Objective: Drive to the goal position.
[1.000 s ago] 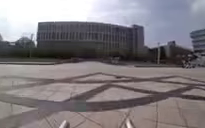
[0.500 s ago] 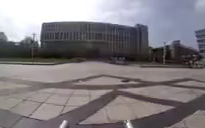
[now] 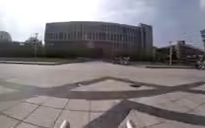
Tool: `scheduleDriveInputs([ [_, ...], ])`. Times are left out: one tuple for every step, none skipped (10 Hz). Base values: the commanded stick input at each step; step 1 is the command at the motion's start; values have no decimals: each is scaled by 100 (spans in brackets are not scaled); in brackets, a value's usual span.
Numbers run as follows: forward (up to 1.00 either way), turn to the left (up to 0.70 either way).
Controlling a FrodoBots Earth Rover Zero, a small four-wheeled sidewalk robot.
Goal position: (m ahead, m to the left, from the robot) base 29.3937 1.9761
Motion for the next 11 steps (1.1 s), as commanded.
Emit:
scheduleDriveInputs([
  [100,0],
  [100,0],
  [100,0],
  [100,0],
  [100,0],
  [100,0],
  [100,0],
  [100,0],
  [100,-34],
  [100,-40],
  [100,-40],
])
